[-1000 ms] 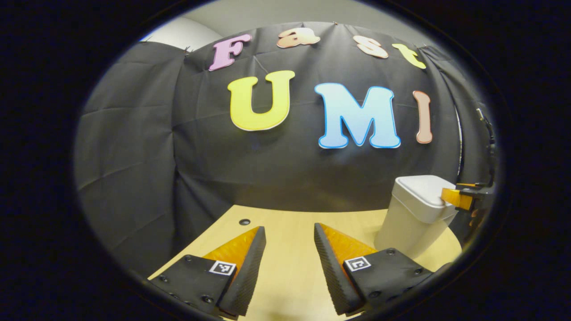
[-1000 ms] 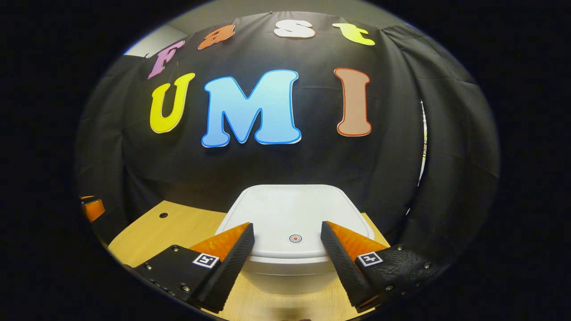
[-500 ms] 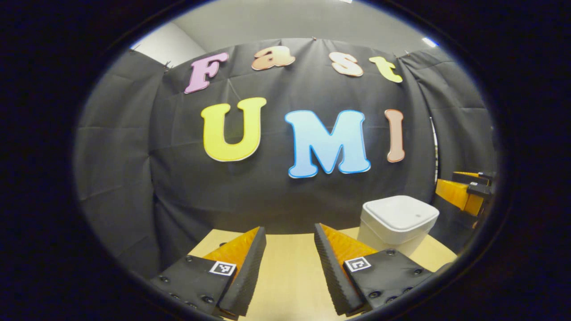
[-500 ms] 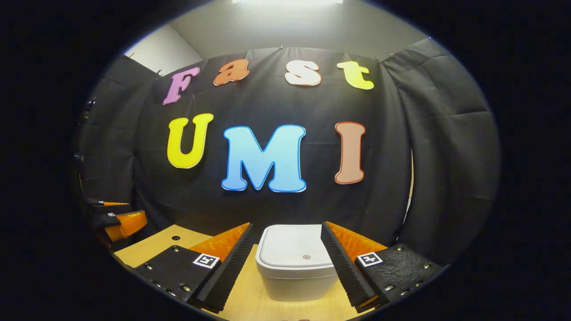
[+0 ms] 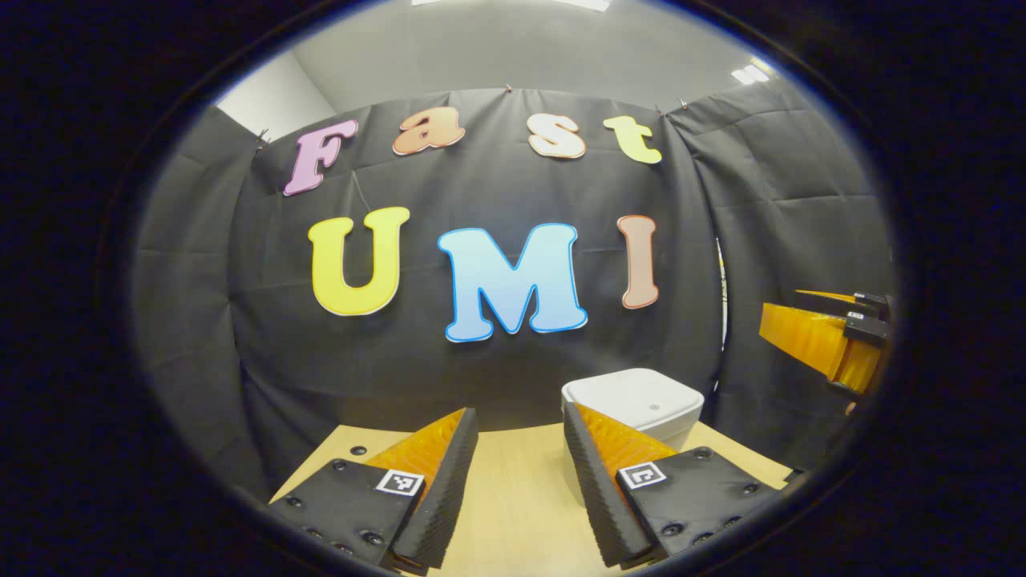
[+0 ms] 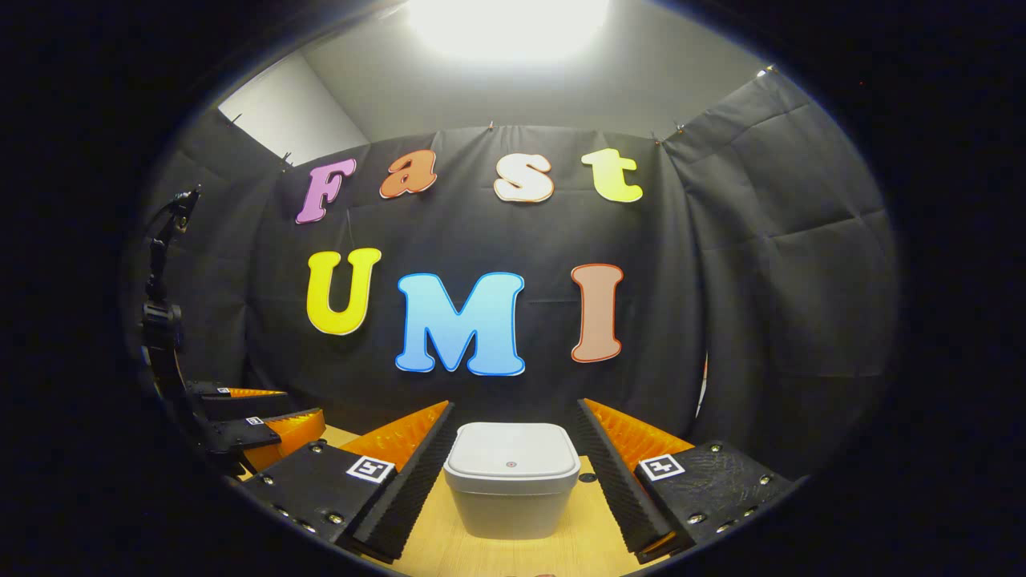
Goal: Press the lid of the desktop garbage bin to open it, pick up the crumpled paper on the desktop and throw it into the bin, then pick up the pop can on the desktop and drop it into the bin, and finally close the garbage bin lid.
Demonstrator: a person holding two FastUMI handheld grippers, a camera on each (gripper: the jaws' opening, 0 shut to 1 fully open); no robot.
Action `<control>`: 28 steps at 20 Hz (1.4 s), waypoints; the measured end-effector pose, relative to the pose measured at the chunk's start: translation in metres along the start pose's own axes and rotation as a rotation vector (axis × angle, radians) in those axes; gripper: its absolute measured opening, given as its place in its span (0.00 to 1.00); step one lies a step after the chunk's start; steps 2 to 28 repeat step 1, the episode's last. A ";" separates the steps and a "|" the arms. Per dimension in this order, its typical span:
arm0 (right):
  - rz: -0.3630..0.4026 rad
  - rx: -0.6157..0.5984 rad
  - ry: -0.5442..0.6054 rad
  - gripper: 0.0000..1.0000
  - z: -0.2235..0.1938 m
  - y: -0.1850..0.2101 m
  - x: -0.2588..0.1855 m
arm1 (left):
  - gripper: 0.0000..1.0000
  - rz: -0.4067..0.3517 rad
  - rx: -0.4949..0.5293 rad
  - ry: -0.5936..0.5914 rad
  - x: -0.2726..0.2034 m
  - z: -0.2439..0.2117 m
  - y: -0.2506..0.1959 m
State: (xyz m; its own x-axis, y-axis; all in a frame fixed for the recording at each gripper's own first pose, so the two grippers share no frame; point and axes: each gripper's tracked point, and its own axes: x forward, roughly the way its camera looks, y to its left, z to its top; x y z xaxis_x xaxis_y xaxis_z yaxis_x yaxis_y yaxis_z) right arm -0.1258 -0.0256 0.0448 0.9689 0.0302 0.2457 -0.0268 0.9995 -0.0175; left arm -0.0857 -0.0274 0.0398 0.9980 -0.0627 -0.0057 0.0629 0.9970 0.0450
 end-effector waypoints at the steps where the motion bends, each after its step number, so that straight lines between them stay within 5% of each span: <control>1: 0.007 -0.004 -0.012 0.95 -0.001 -0.015 -0.003 | 0.81 0.019 -0.002 -0.002 -0.003 0.001 -0.016; 28: 0.007 -0.004 -0.012 0.95 -0.001 -0.015 -0.003 | 0.81 0.019 -0.002 -0.002 -0.003 0.001 -0.016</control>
